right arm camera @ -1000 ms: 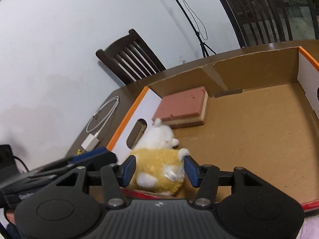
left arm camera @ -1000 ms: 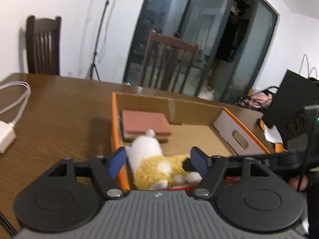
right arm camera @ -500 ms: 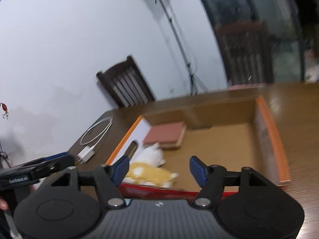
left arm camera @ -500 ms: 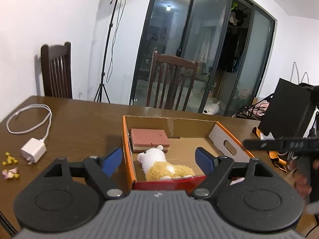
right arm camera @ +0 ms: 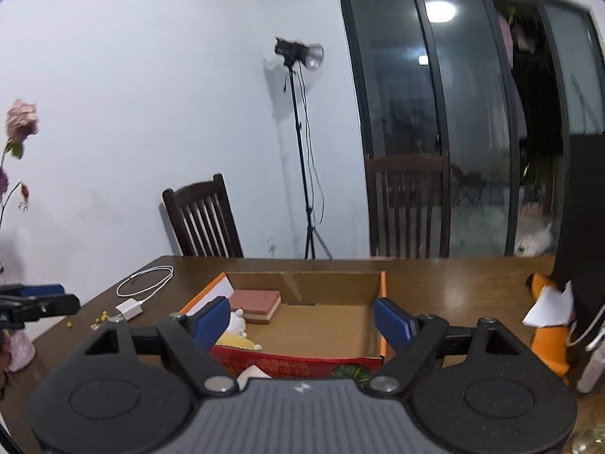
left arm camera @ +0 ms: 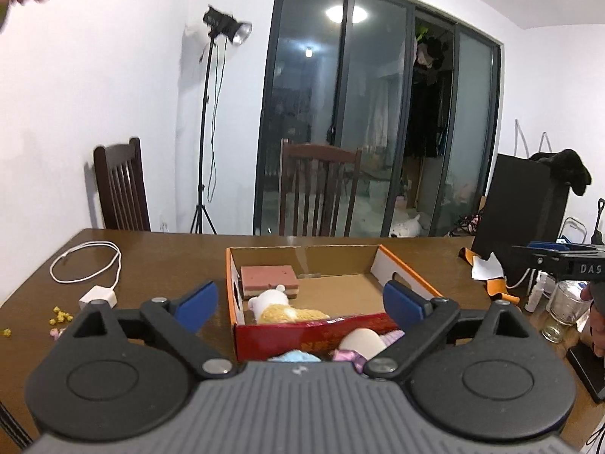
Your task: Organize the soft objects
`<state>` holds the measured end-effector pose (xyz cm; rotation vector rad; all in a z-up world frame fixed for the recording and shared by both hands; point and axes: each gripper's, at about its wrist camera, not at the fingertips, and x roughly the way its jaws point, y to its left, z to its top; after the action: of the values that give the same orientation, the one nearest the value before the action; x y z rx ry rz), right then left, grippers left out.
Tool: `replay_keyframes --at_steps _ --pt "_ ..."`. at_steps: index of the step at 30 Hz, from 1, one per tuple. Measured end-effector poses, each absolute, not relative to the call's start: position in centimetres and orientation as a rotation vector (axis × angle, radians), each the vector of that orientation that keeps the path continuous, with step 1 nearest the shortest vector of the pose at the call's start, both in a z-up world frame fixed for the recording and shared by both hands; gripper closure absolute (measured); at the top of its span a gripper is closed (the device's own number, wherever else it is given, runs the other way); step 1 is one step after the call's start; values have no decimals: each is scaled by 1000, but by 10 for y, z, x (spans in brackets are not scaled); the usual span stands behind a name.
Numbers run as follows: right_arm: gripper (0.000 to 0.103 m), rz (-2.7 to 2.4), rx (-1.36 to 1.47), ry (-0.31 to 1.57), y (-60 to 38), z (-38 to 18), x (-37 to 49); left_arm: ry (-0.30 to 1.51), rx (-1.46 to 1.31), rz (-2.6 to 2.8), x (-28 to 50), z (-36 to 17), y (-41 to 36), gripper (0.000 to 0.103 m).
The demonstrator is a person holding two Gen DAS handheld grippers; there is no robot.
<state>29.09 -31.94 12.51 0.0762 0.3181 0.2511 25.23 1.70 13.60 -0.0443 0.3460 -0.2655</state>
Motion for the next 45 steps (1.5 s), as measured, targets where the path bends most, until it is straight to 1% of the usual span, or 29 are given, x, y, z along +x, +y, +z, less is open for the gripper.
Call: replay_keyframes --at_steps 6,7,12,17,20,24,26,28,29,30,31,34,38,40,45 --pt "16 250 0 270 -313 101 230 341 -15 -281 186 107 -5 2" --pt "14 266 -8 275 -311 95 221 341 -11 -280 174 100 -8 2" --pt "14 333 -2 363 -311 50 181 415 -31 -298 132 63 -18 2" --pt "14 326 94 466 -320 12 163 508 5 -306 126 38 -27 2" --pt "14 307 110 493 -322 3 165 519 -5 -320 133 37 -30 2" --pt "14 299 128 477 -332 3 174 519 -40 -336 150 34 -39 2" --pt "14 297 135 481 -334 1 185 539 -98 -345 173 33 -45 7" --pt "14 290 133 496 -334 -1 201 559 -146 -356 200 31 -54 21" --pt "14 287 135 505 -335 -2 211 567 -160 -354 215 29 -59 26" --pt "15 287 140 512 -335 -3 221 584 -165 -339 230 26 -64 37" --pt "15 288 147 517 -336 -4 230 604 -166 -331 243 23 -68 44" --pt "15 288 159 532 -340 -5 261 661 -187 -335 278 8 -77 47" --pt "15 307 165 553 -340 -8 302 710 -167 -298 304 -10 -80 48" --pt "21 334 176 570 -337 -10 321 725 -173 -302 313 -14 -78 47" --pt "27 418 242 637 -327 -25 363 776 -251 -389 333 -23 -68 47"
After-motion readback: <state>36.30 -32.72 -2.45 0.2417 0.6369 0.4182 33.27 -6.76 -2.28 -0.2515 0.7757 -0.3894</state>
